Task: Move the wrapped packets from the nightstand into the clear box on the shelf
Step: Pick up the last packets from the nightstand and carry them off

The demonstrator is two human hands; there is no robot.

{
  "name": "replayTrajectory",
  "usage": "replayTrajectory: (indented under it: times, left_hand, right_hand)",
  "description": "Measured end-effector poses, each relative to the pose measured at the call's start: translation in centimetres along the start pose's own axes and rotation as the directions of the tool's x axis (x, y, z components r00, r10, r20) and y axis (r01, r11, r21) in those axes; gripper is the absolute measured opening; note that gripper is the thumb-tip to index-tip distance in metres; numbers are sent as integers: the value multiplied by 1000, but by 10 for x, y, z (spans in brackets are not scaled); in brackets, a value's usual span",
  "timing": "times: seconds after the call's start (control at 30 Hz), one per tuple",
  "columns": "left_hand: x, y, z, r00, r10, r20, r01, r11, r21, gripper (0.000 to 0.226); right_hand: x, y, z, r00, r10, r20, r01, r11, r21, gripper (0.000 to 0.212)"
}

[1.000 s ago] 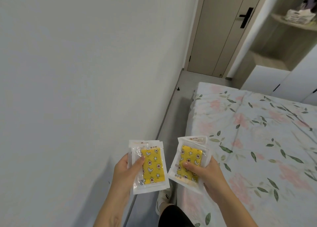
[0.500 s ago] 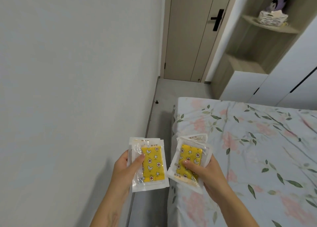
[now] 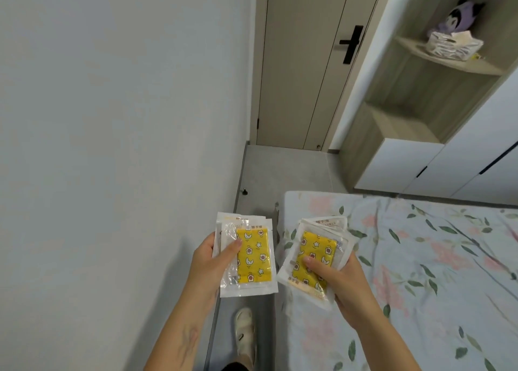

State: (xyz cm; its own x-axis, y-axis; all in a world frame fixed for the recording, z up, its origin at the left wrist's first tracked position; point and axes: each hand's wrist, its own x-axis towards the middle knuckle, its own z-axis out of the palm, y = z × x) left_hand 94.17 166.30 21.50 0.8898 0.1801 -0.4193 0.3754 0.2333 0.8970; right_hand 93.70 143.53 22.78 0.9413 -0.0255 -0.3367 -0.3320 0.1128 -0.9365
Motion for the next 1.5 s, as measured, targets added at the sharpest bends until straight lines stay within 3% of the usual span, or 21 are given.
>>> replayTrajectory:
  times: [0.07, 0.17, 0.37, 0.57, 0.8, 1.17, 1.27, 1.4, 1.5]
  left_hand:
    - [42, 20, 4, 1000, 10, -12, -10, 1000, -16, 18]
    - [97, 51, 11, 999, 23, -42, -25, 999, -42, 20]
    - [183, 99, 34, 998, 42, -41, -44, 998, -53, 20]
    - [261, 127, 58, 999, 18, -51, -21, 998, -60, 23]
    - [391, 167, 106, 1000, 11, -21, -12, 999, -48, 21]
    - [630, 281, 252, 999, 11, 49, -14, 998, 64, 21]
    - [673, 304, 288, 996, -1, 84, -5, 997, 76, 24]
    - [725, 329, 336, 994, -9, 112, 1, 997, 75, 24]
    - [769, 344, 376, 987, -24, 158, 8, 995, 102, 22]
  right_hand:
    - [45, -17, 12, 1000, 0, 10, 0, 1000, 10, 80]
    - [110, -41, 27, 999, -9, 34, 9, 1000, 12, 55]
    - [218, -98, 44, 998, -36, 50, 37, 999, -33, 42]
    - [308, -127, 43, 998, -37, 50, 39, 999, -37, 54]
    - [446, -153, 29, 1000, -27, 4, 26, 999, 36, 50]
    - [700, -272, -26, 997, -63, -50, 65, 997, 45, 43]
    - [745, -297, -41, 995, -82, -47, 85, 995, 52, 51]
    - [795, -317, -56, 992, -70, -105, 82, 991, 106, 93]
    - [831, -326, -72, 981, -68, -181, 97, 984, 152, 96]
